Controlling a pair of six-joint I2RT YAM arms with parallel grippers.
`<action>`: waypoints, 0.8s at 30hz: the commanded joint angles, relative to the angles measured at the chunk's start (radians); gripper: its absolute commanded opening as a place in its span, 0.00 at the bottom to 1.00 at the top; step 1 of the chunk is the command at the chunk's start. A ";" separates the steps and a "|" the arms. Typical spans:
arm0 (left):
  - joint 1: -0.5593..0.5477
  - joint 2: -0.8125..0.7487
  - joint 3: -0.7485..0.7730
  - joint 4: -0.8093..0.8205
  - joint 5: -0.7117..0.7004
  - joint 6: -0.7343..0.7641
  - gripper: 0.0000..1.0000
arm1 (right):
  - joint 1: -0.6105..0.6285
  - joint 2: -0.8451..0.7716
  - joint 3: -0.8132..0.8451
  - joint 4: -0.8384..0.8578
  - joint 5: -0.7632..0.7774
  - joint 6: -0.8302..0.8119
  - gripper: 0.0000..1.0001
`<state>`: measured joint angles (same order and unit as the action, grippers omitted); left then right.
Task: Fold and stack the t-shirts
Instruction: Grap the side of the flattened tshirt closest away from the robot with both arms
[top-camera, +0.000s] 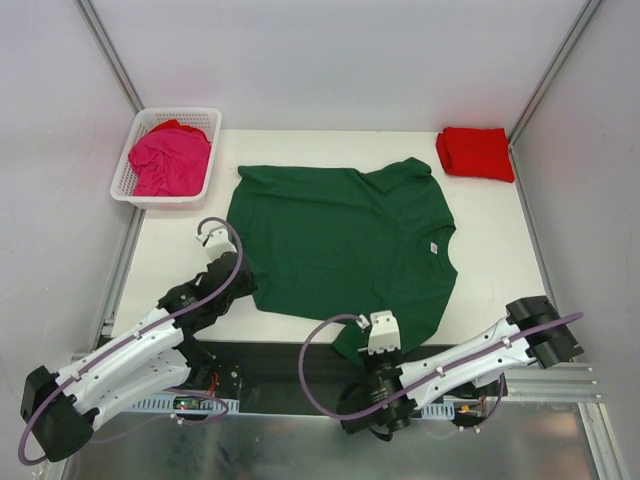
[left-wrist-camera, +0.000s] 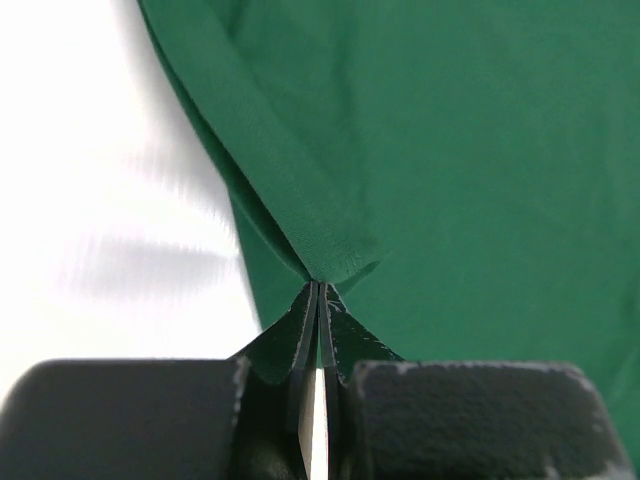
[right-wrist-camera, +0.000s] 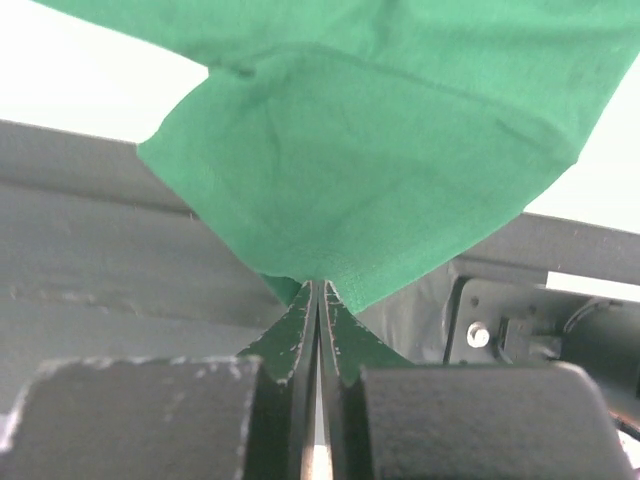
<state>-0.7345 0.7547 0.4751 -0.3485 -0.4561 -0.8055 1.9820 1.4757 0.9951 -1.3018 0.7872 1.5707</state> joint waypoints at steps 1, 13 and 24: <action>-0.011 -0.048 0.094 -0.096 -0.075 0.061 0.00 | -0.061 -0.090 0.019 -0.211 0.081 -0.069 0.01; -0.011 -0.095 0.183 -0.191 -0.174 0.117 0.00 | -0.235 -0.285 -0.004 -0.317 0.156 -0.176 0.01; 0.027 -0.103 0.292 -0.233 -0.227 0.232 0.00 | -0.402 -0.475 -0.010 -0.318 0.237 -0.348 0.01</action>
<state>-0.7303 0.6559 0.6941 -0.5686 -0.6388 -0.6537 1.6463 1.0622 0.9756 -1.3151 0.9401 1.3243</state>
